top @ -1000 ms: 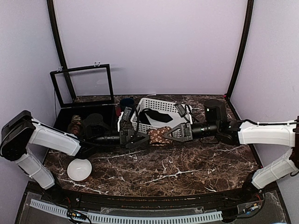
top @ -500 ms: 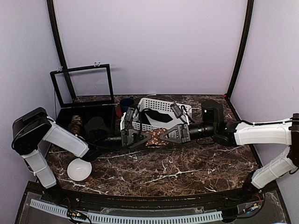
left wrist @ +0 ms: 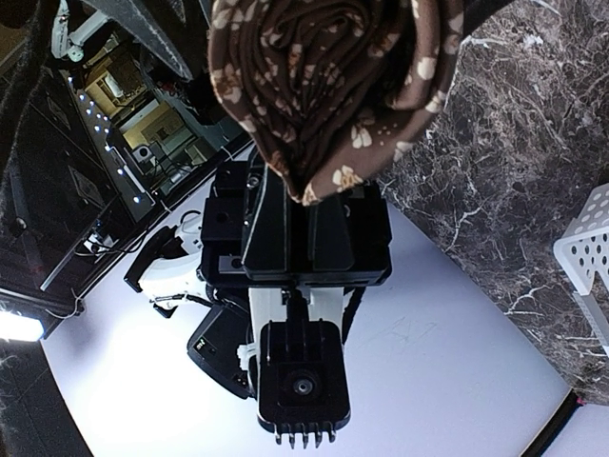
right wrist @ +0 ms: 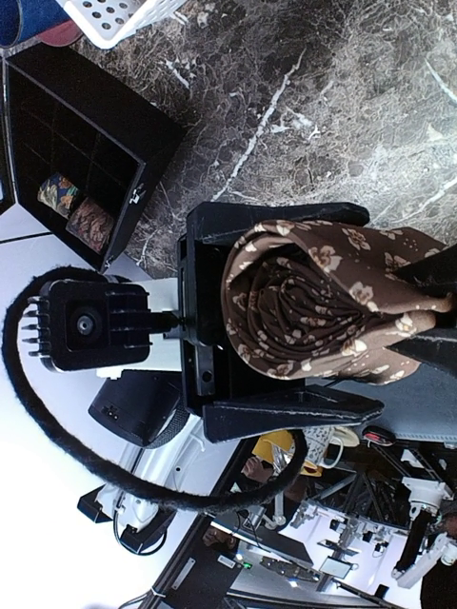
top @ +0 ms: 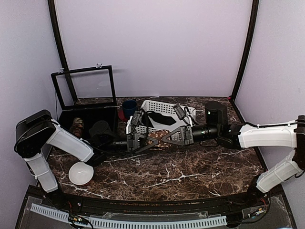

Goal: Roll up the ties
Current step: Pass from the right arm to the left

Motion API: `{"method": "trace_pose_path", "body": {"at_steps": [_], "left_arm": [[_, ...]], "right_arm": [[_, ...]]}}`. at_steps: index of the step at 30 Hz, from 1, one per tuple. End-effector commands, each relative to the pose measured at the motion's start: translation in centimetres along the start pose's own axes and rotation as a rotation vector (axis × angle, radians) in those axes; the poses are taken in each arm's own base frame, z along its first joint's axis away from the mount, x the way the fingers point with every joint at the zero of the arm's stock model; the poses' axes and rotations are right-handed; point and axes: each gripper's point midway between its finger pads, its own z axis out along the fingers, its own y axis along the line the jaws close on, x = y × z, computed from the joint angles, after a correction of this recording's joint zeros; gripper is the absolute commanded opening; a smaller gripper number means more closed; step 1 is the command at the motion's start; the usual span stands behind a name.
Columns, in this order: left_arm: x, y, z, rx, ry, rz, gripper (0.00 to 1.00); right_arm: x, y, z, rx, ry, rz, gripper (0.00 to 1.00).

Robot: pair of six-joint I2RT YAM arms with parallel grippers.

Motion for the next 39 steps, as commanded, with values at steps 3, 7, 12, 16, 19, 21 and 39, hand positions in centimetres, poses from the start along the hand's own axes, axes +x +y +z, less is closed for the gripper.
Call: {"method": "trace_pose_path", "body": {"at_steps": [3,7,12,16,19,21,39], "left_arm": [[-1.5,-1.8,0.3,0.051,-0.051,0.049,0.74],[-1.7,-1.8,0.4,0.053,-0.056,0.05,0.73],[-1.7,-1.7,0.7,0.048,-0.053,0.053,0.7],[-1.9,-1.9,0.8,0.057,-0.057,0.056,0.68],[-2.0,-2.1,0.8,0.062,-0.064,0.06,0.66],[-2.0,-2.1,0.8,0.064,-0.065,0.06,0.65],[-1.3,-2.2,1.3,0.078,-0.05,0.059,0.64]], "right_arm": [[-1.0,2.0,0.3,-0.053,-0.016,-0.051,0.0],[-0.9,2.0,0.4,-0.051,-0.011,-0.046,0.0],[-0.8,2.0,0.4,-0.05,-0.009,-0.044,0.0],[-0.8,1.9,0.4,-0.05,-0.01,-0.045,0.0],[-0.7,1.9,0.4,-0.05,-0.008,-0.044,0.0],[-0.8,2.0,0.4,-0.051,-0.008,-0.045,0.0],[-0.7,1.9,0.5,-0.05,-0.006,-0.042,0.0]]}}
